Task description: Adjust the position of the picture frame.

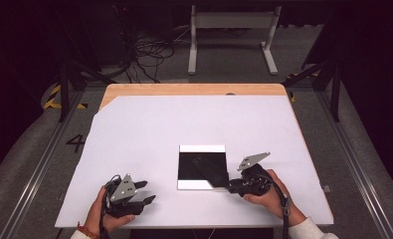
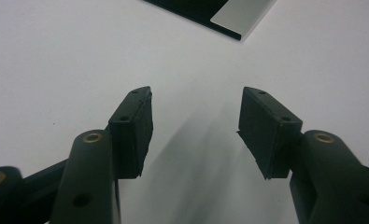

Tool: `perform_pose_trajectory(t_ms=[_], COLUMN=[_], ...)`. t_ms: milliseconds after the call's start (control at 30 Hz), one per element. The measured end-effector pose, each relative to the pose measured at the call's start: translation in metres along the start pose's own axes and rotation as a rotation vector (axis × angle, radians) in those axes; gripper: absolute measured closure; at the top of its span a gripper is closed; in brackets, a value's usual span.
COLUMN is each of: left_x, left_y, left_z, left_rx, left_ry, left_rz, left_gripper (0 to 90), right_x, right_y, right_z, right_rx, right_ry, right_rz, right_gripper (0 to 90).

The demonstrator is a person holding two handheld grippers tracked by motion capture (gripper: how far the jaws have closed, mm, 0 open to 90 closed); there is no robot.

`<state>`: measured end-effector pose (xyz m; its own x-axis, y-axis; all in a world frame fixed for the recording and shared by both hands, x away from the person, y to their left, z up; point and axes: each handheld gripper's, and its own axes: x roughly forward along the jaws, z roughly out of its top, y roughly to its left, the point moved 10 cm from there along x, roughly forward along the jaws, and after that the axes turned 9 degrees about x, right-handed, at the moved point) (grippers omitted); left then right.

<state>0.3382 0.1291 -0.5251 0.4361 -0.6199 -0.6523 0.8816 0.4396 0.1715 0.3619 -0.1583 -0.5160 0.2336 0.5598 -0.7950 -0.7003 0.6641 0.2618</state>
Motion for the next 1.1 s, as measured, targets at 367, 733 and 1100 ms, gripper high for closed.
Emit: perform_pose_trajectory(t_ms=[367, 733, 1100], left_x=[0.0, 0.0, 0.003], left_y=[-0.001, -0.001, -0.003], left_z=[0.001, 0.001, 0.004], left_rx=[0.005, 0.001, 0.007], left_ry=[-0.001, -0.003, -0.004], left_rz=[-0.002, -0.001, -0.011], left_gripper=[45.3, 45.3, 45.3], right_x=[-0.004, -0.002, 0.003], right_y=[-0.008, -0.001, 0.003], right_z=[0.009, -0.003, -0.005], right_rx=[0.112, 0.026, 0.017], right_ry=[-0.061, 0.014, 0.044], right_rz=[0.061, 0.032, 0.047], right_gripper=[65.9, 70.9, 71.0])
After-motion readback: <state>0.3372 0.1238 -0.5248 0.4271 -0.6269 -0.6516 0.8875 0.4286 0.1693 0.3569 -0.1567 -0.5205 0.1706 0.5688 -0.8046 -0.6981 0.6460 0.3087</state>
